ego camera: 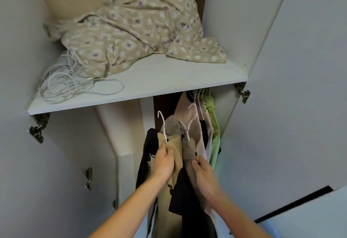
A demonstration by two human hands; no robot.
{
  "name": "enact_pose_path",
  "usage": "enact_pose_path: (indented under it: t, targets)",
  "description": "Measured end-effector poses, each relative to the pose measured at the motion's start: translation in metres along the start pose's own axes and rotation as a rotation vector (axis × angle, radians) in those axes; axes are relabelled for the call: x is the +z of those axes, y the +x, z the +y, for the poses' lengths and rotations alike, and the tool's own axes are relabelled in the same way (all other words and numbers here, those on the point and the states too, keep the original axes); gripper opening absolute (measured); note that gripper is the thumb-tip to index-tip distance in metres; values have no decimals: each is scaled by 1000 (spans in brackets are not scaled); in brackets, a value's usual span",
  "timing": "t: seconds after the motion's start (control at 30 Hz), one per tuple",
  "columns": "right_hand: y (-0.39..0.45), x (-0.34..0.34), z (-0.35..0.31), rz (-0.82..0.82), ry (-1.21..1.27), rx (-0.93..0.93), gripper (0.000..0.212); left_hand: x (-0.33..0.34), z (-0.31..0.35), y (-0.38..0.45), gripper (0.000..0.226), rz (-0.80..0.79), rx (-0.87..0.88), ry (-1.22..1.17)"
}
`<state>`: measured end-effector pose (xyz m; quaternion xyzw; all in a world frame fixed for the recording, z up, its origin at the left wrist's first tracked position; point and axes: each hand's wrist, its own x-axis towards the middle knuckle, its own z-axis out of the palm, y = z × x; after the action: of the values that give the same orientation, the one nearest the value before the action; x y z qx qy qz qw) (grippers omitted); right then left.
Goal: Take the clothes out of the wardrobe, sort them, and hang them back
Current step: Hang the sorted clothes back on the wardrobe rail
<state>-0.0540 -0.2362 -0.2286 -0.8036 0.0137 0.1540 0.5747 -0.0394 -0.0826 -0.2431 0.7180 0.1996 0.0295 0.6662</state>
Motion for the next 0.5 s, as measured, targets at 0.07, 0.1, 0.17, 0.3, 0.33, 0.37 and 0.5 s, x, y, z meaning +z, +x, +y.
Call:
enact_pose_path:
  t: [0.07,0.1,0.17,0.3,0.33,0.37,0.5]
  targets:
    - [13,-2,0,30,-23,-29,24,-8,-3,15,27,9,-9,13]
    - [20,-1,1,33,-32,-41,25,-11,-5,21,27,13,-7,30]
    - [32,3,6,26,-52,-71,26,-14,-9,32,24,39,9,76]
    - [58,13,17,-18,-93,-133,24,-15,-15,60,25,126,62,243]
    - [66,15,20,-35,-100,-145,24,-14,-16,69,26,153,70,298]
    - [75,17,23,-51,-109,-158,25,-14,-17,76,27,174,76,340]
    - [113,23,30,-80,-135,-221,29,-11,-15,107,27,236,104,403]
